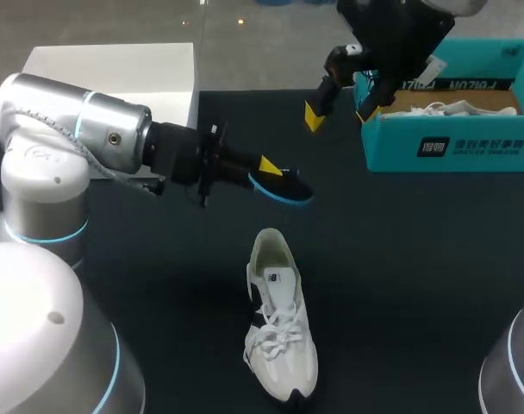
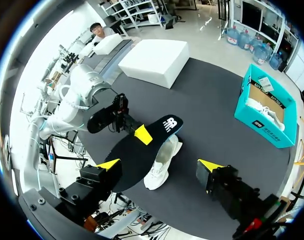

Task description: Take the shoe out of the shoebox, open the shoe tongue, remove and reinsert the insole, then place the shoe into the shoebox

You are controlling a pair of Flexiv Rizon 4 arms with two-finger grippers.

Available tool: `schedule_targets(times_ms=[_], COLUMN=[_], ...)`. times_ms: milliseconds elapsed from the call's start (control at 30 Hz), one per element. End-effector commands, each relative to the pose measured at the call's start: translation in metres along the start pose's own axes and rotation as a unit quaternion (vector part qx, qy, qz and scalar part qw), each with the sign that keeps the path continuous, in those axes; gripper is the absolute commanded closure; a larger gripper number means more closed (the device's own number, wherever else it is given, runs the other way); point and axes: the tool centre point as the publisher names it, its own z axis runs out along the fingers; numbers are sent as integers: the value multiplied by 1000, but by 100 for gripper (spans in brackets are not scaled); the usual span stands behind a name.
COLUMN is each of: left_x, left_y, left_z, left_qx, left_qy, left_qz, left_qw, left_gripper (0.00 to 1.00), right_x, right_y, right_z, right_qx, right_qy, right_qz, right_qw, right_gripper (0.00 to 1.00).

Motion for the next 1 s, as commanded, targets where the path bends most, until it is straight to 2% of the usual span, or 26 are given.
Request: schedule_targets(times_ms=[33,167,800,1000], left_x=[2,2,2,3], left_y=[-7,-11,-11,-22], left_z=[-6,-10,-10,-6], left_qx=[-8,10,10,21], left_qy=[-22,-59,-59,-34], left_qz=[-6,-17,-17,-75], left_qw=[1000,998,998,996], left_gripper=[100,100,100,100], right_x=[0,0,0,0], right_y=[2,2,2,2], right_z=[1,1,1,1], right_qx=[2,2,2,2], right_qy=[-1,-1,-1,-1], right_qz=[1,1,1,1], right_qw=[1000,1000,1000,1000], right_gripper=[0,0,0,0])
